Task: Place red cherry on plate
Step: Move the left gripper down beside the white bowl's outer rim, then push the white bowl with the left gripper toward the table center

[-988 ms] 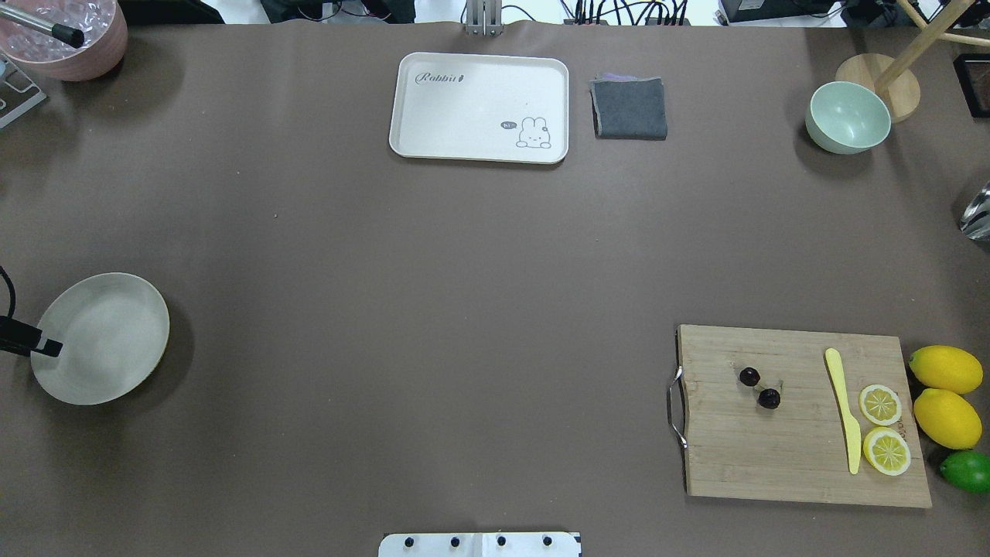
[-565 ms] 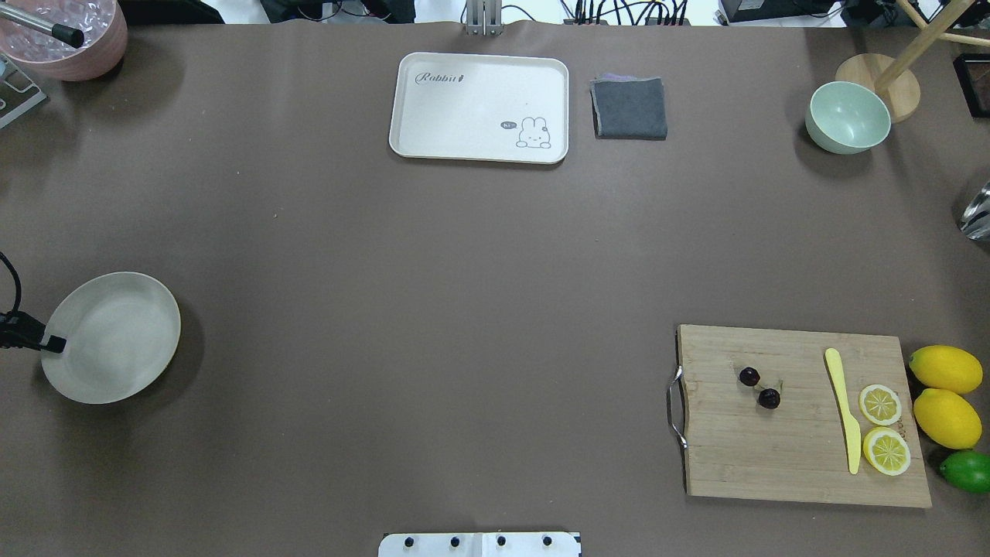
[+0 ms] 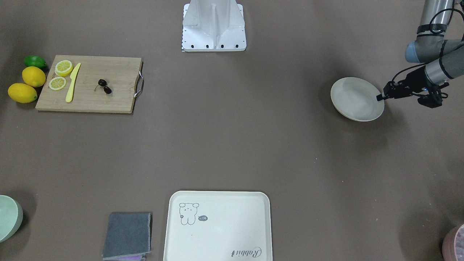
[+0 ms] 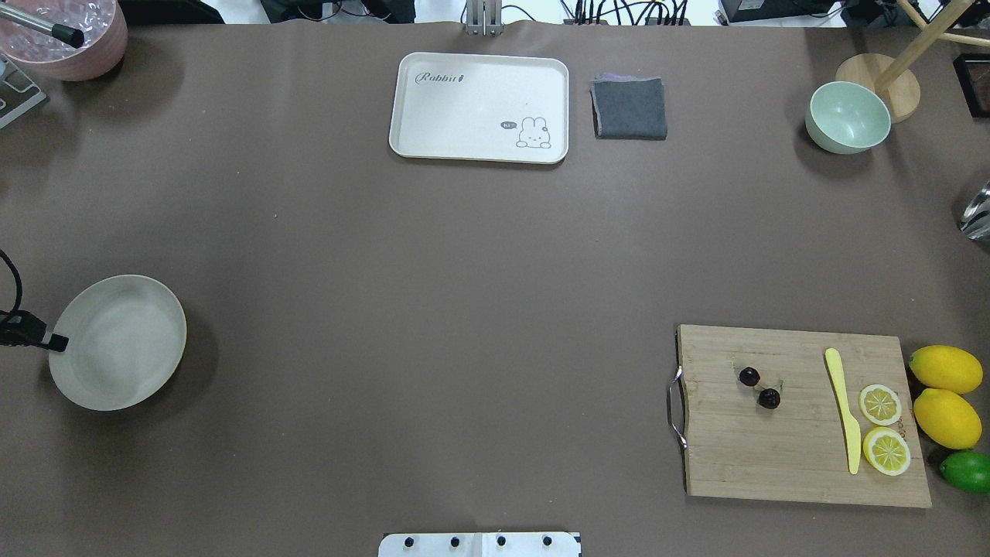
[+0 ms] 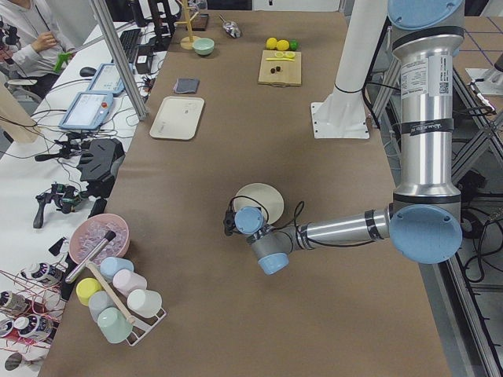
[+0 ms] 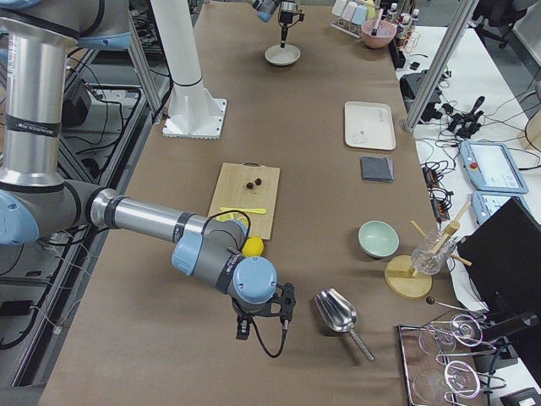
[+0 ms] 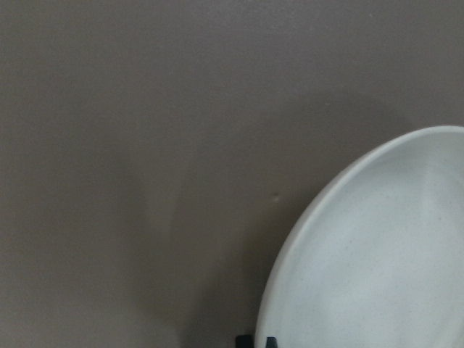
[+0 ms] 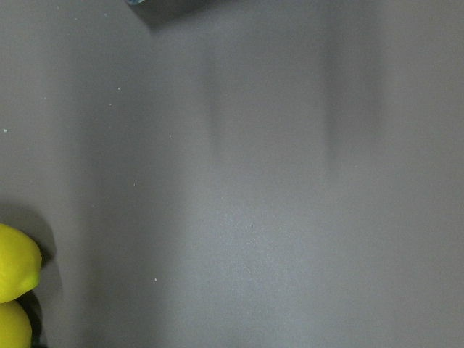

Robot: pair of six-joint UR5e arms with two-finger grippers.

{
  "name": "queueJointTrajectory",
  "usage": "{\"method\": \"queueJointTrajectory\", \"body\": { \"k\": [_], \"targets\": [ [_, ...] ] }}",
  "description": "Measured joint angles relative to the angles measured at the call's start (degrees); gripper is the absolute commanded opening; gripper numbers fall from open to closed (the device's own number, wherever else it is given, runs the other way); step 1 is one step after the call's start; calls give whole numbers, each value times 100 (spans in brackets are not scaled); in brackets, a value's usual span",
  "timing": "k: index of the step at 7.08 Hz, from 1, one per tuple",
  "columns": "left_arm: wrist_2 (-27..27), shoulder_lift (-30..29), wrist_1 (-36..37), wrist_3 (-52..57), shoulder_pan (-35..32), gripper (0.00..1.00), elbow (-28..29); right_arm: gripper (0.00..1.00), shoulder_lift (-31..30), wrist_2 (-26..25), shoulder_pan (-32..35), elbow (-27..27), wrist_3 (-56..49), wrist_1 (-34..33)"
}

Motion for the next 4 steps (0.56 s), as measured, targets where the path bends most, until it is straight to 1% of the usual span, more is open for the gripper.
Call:
{"method": "queueJointTrajectory", "body": {
  "k": [1, 2, 4],
  "targets": [
    [-81, -78, 33, -161, -1, 0, -44, 100, -2, 5, -2, 2, 0, 4],
    [-199, -244, 54, -582, 15, 0, -156, 100, -3, 9, -4, 0, 0, 6],
    [-285, -551, 85, -1502, 250, 0, -561, 100, -9, 18, -6, -6, 5, 7]
  ]
}}
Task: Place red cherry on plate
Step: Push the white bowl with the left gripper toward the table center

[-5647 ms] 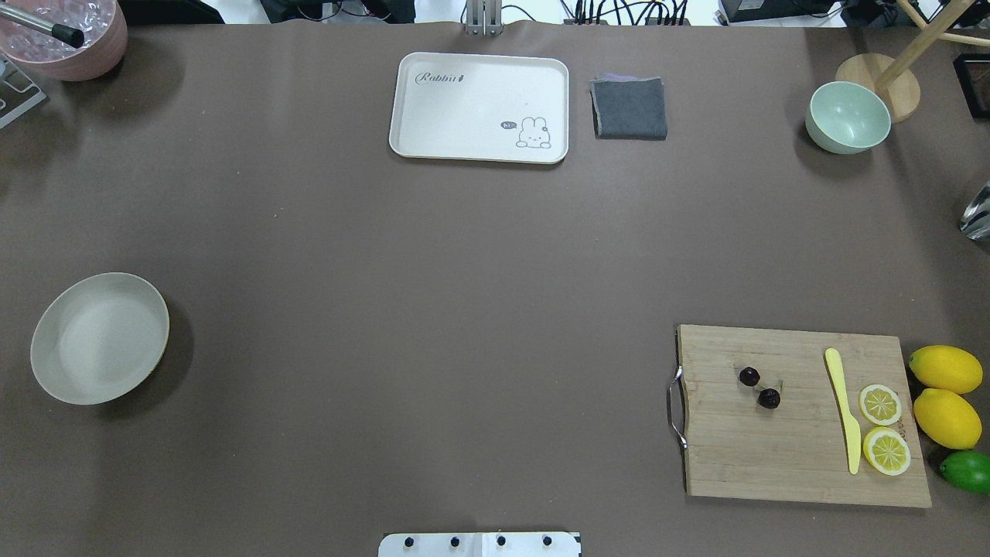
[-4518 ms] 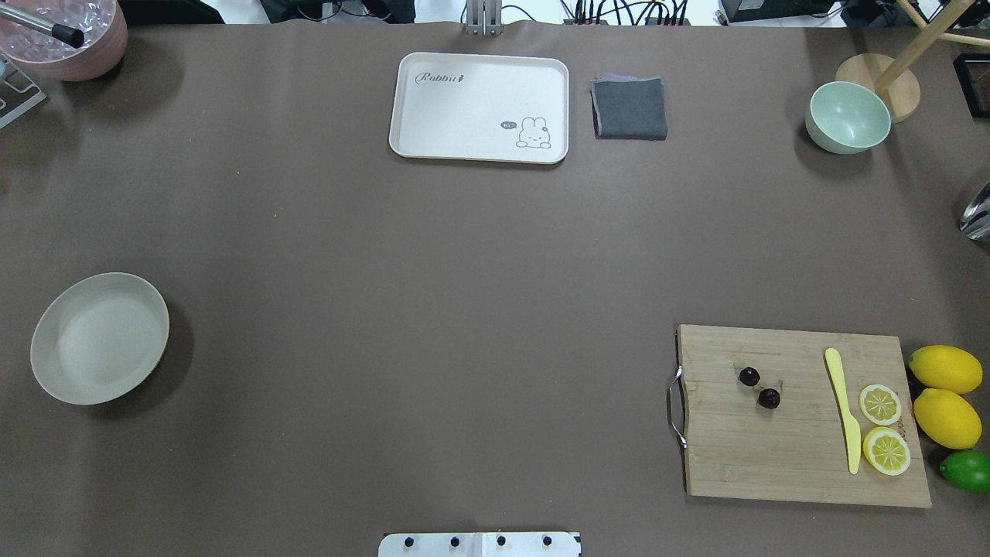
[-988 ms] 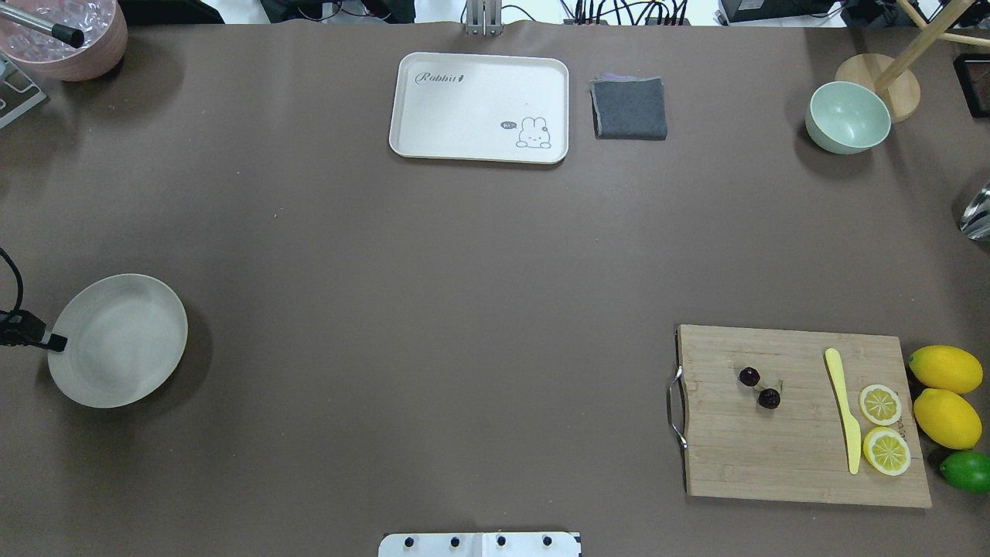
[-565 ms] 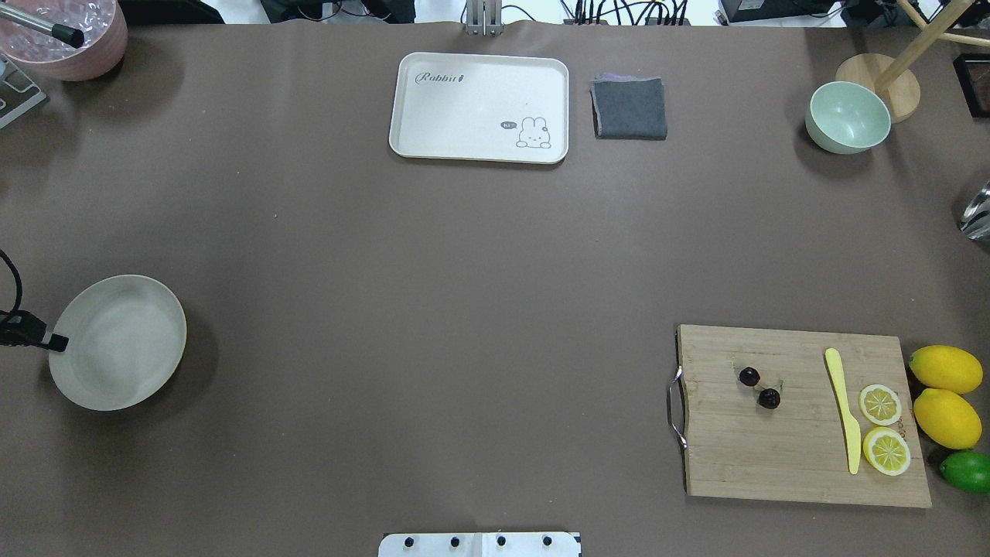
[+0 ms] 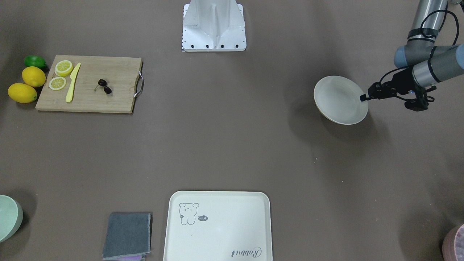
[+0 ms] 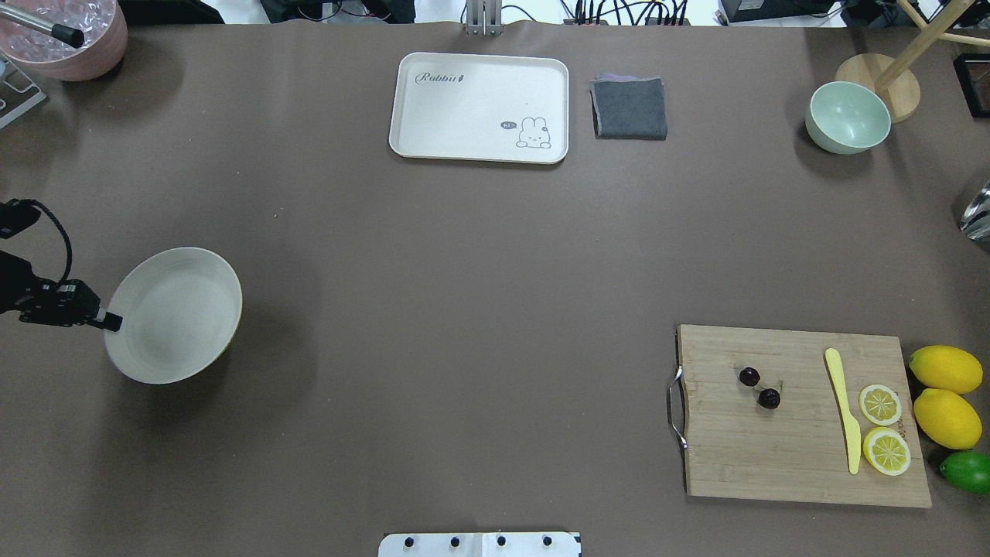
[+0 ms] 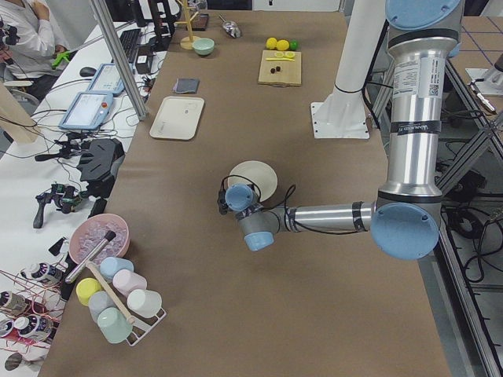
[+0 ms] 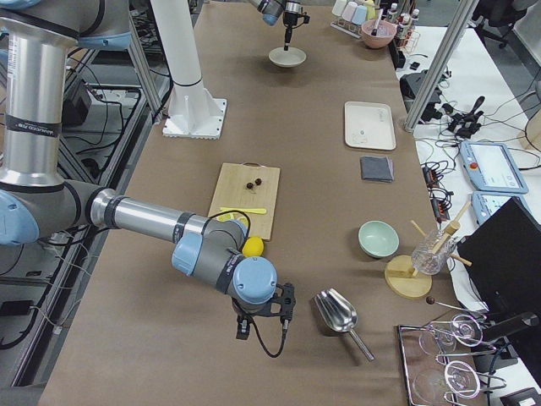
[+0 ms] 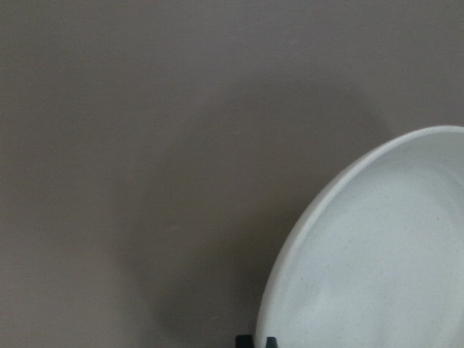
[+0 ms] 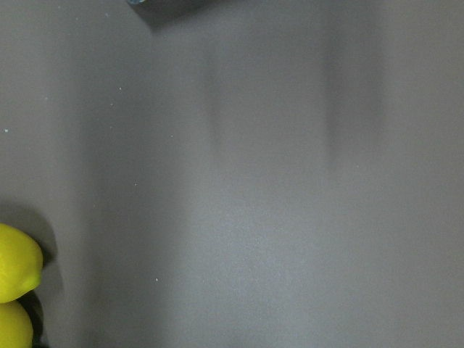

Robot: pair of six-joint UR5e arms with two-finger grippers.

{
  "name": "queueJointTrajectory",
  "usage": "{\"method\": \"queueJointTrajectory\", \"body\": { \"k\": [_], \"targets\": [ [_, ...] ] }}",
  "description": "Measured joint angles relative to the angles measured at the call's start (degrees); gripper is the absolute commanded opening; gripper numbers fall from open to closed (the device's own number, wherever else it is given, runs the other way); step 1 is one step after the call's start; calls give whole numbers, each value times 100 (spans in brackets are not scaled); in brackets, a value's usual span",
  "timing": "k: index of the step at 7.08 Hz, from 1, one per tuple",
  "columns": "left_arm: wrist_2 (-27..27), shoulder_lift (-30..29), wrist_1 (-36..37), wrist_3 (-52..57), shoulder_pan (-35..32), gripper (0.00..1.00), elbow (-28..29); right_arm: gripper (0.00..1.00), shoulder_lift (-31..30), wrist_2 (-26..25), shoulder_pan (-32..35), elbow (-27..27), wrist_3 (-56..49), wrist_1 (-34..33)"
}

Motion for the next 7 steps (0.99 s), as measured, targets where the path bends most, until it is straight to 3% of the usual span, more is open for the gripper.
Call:
{"method": "queueJointTrajectory", "body": {
  "k": [3, 5, 7],
  "targets": [
    [159, -855, 686, -618, 318, 0, -372, 100, 7, -4, -1, 1, 15, 6],
    [431, -1808, 2021, -658, 510, 0, -697, 100, 29, 7, -1, 32, 165, 24],
    [1224, -2492, 3267, -662, 1145, 0, -1104, 100, 41, 12, -1, 55, 254, 41]
  ]
}}
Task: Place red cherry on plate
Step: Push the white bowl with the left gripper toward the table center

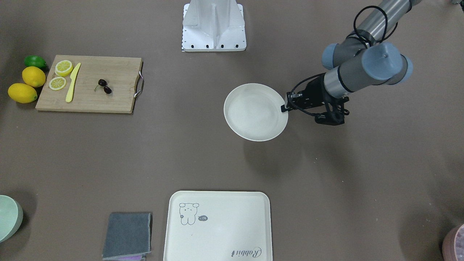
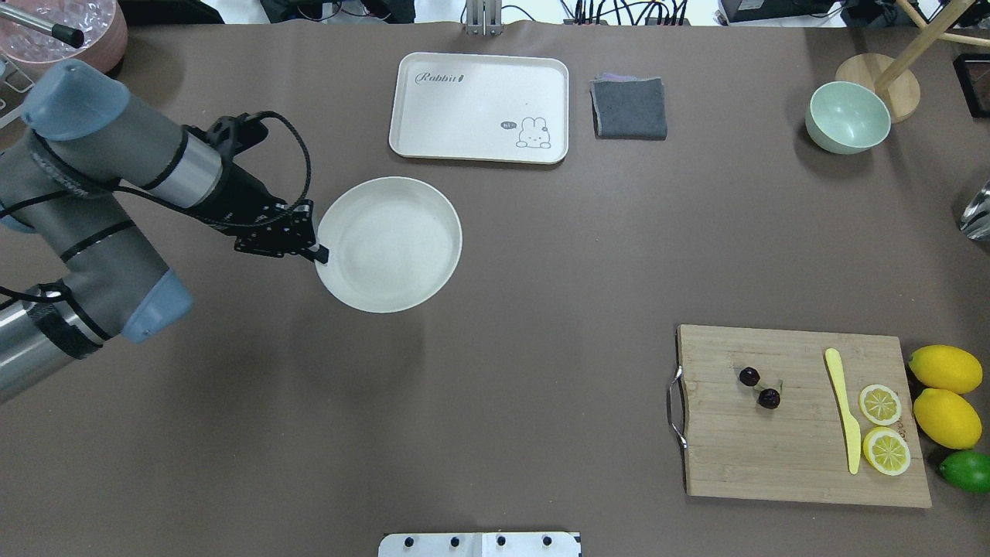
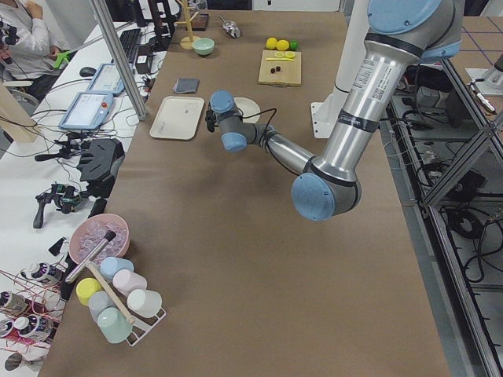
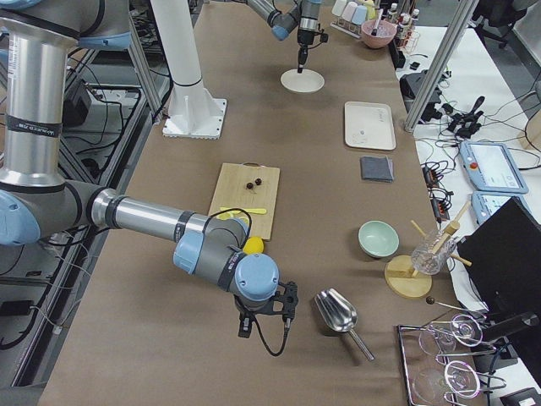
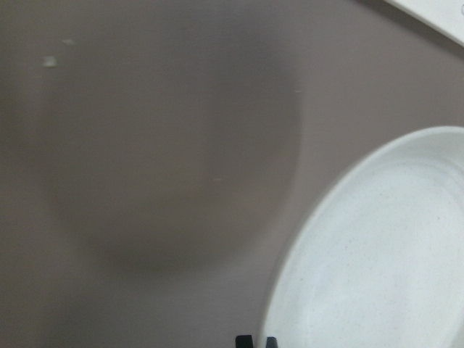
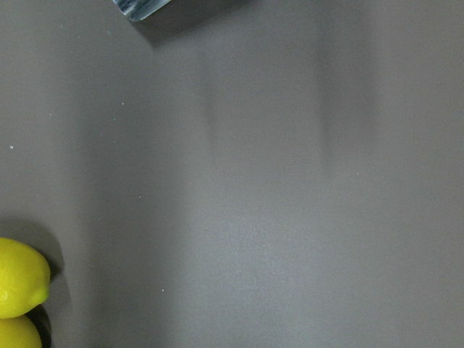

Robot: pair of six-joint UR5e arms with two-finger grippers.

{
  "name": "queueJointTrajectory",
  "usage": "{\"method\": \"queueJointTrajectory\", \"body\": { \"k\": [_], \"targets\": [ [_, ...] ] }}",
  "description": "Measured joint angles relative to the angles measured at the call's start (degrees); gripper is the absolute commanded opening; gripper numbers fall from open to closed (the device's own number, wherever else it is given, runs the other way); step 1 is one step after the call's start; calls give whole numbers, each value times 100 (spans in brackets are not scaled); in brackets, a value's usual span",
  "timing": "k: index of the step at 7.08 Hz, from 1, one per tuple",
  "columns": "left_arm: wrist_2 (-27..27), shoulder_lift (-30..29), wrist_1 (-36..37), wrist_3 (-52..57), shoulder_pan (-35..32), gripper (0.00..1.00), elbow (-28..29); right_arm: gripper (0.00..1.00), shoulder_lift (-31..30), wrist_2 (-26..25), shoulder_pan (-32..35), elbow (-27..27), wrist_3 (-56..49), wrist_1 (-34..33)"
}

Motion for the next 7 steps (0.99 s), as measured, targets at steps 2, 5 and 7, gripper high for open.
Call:
{"method": "queueJointTrajectory", "body": {
  "k": [2, 5, 7],
  "targets": [
    [749, -311, 804, -3, 670, 0, -323, 100, 3, -5, 0, 13, 47, 2],
    [1482, -397, 999, 1, 1304, 0, -292, 100, -57, -8, 8, 43, 51, -1],
    [1831, -411, 1000, 15, 1573, 6, -170, 100, -132, -12, 9, 68, 36, 4]
  ]
}}
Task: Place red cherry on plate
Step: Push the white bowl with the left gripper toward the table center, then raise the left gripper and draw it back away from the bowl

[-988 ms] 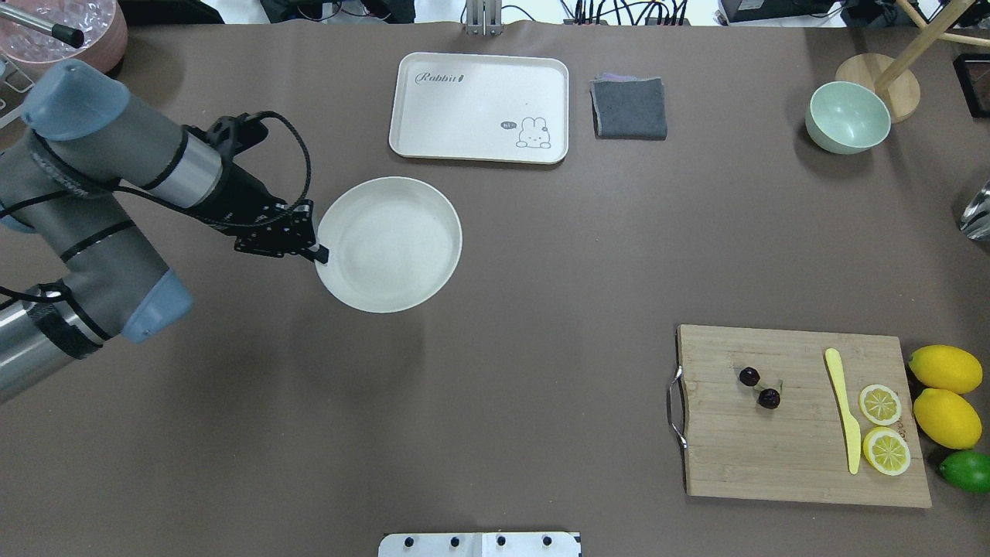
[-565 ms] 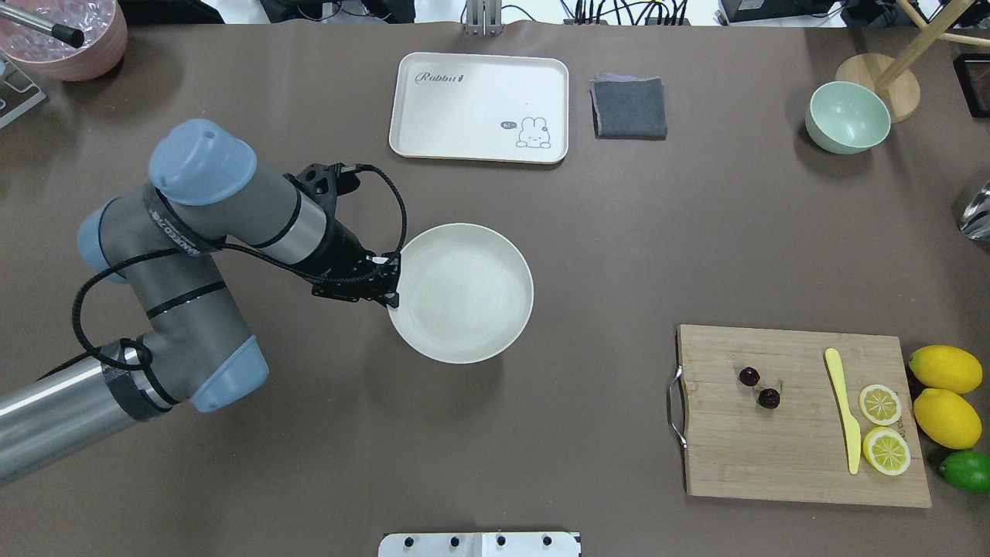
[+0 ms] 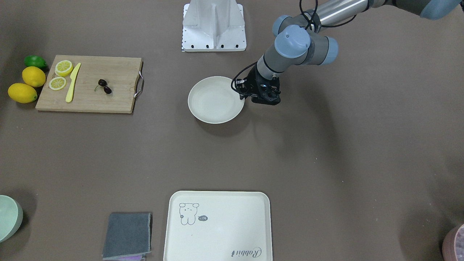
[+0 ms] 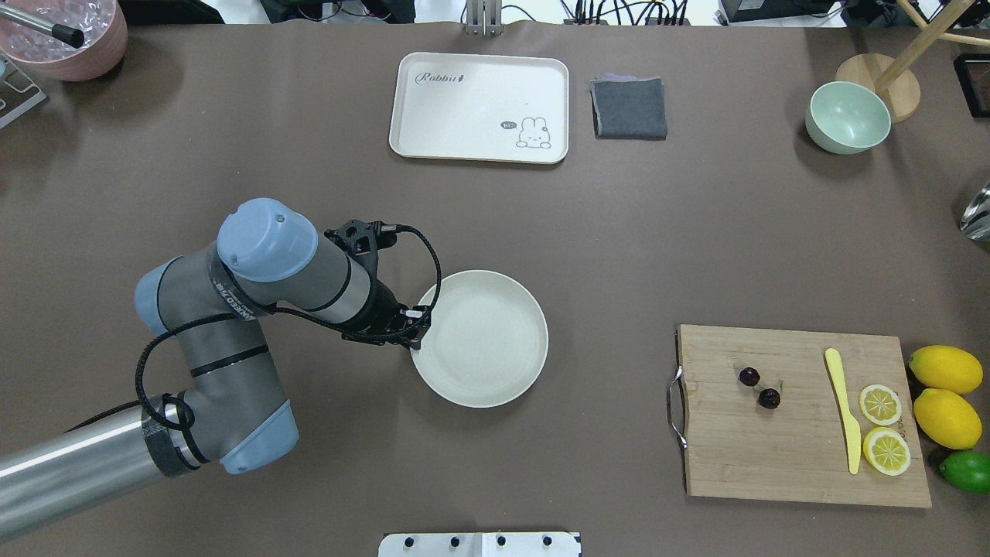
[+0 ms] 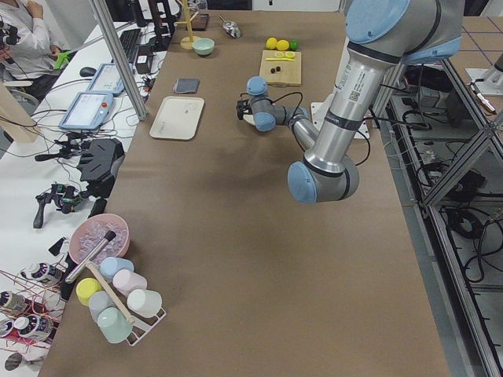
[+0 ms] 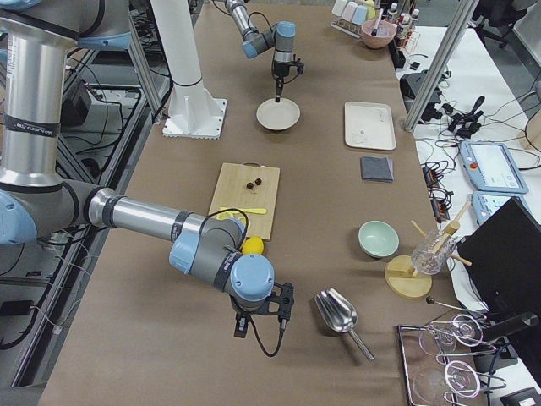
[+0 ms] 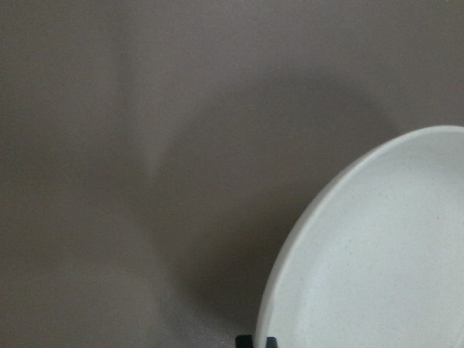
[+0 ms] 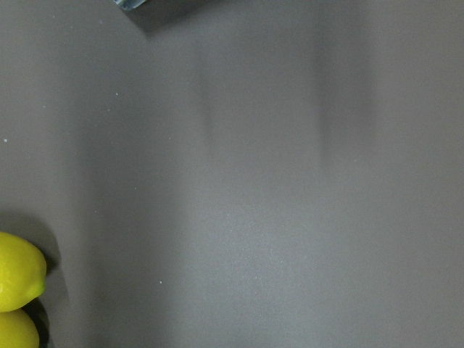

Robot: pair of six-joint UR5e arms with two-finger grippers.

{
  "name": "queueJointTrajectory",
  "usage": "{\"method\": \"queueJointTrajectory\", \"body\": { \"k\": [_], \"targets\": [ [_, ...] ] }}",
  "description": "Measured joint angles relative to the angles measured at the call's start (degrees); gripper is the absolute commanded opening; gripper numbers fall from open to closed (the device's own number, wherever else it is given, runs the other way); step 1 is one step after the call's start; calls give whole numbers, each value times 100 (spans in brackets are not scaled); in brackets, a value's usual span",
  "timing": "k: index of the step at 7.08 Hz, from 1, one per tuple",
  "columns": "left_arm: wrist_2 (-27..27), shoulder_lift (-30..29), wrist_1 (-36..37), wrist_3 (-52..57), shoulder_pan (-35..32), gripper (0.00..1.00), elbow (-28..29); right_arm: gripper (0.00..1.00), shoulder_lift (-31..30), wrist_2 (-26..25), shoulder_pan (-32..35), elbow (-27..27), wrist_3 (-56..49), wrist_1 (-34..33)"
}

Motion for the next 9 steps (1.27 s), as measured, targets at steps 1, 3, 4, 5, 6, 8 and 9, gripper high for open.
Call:
{"method": "queueJointTrajectory", "body": {
  "k": [1, 3, 4, 5, 6, 8, 9],
  "targets": [
    [64, -6, -7, 12, 49, 69, 39, 100, -32, 0, 3, 11, -19, 4],
    [91, -4, -37, 39, 71, 98, 74, 100, -135, -4, 4, 114, -39, 5],
    [92, -3, -43, 44, 68, 98, 69, 100, -182, -5, 6, 175, -40, 4],
    [73, 8, -45, 47, 44, 98, 39, 100, -202, -1, 8, 205, -36, 5],
    [-28, 83, -40, 83, -53, 98, -96, 100, -188, 6, 7, 227, -16, -3],
    [-659, 533, -26, 301, -572, 98, -694, 100, -112, 24, 2, 278, 21, -38],
    [-1104, 991, -31, 641, -1007, 98, -1101, 100, -74, 48, 1, 299, 26, -43]
  ]
}}
